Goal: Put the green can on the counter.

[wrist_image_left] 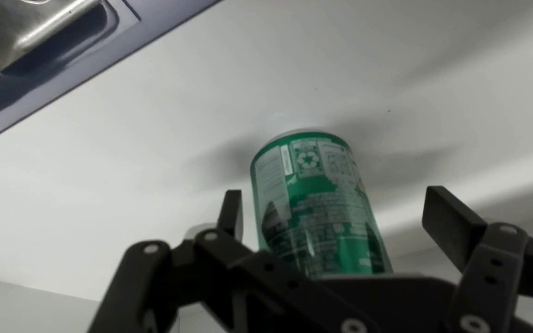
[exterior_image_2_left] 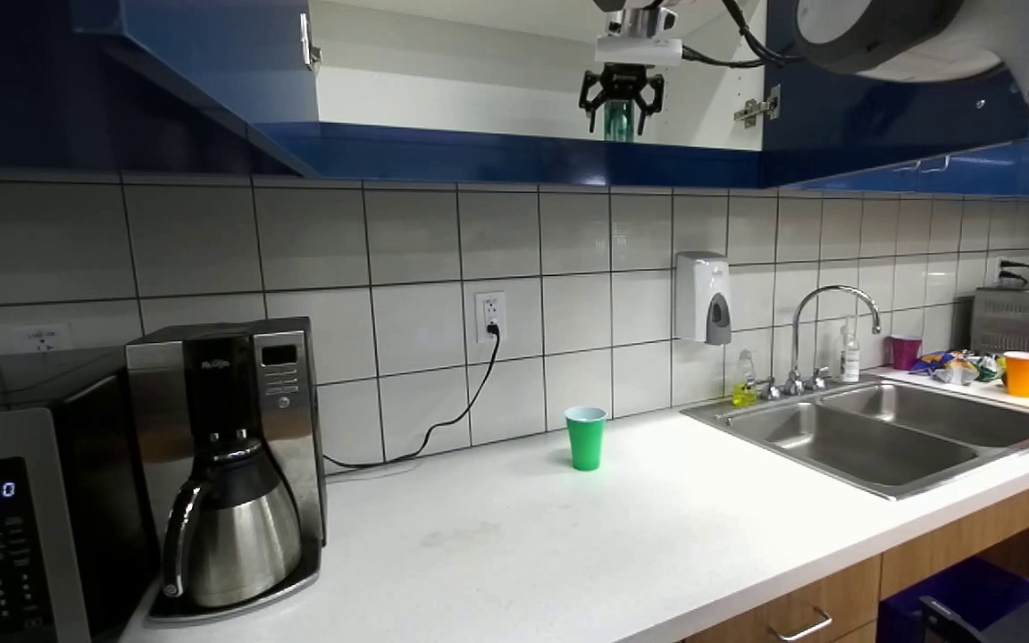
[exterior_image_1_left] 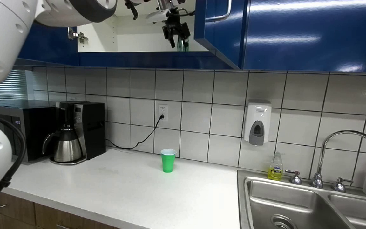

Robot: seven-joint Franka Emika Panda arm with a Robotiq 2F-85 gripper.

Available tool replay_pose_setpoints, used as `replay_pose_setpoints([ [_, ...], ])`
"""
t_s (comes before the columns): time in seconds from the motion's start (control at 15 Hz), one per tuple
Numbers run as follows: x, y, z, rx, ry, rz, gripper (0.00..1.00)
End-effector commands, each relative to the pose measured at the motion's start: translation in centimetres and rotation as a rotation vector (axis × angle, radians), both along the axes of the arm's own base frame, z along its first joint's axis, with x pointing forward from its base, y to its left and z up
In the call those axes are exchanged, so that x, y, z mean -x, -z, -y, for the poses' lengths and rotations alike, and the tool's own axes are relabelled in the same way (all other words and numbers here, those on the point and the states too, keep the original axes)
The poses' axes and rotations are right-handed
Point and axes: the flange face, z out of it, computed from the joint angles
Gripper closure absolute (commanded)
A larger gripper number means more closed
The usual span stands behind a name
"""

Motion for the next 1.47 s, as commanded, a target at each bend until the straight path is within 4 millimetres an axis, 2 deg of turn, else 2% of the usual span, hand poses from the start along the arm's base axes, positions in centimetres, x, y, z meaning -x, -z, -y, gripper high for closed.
replay_pose_setpoints([
  [0.0, -0.1, -0.8, 0.6, 0.004, 0.033, 0.011, 0.0],
  [0.4, -0.5, -0.9, 0.9, 0.011, 0.041, 0.023, 0.0],
  [0.87, -1.4, -0.1, 0.5, 0.009, 0.034, 0.028, 0.0],
  [0.93, -1.5, 0.0, 0.5, 0.009, 0.032, 0.03, 0.25],
  [1.0, -1.7, 0.1, 0.4, 0.01, 0.03, 0.029, 0.28],
  [1.27, -2.1, 0.6, 0.0, 0.013, 0.024, 0.027, 0.58],
  [1.4, -2.2, 0.7, -0.3, 0.016, 0.023, 0.029, 0.61],
])
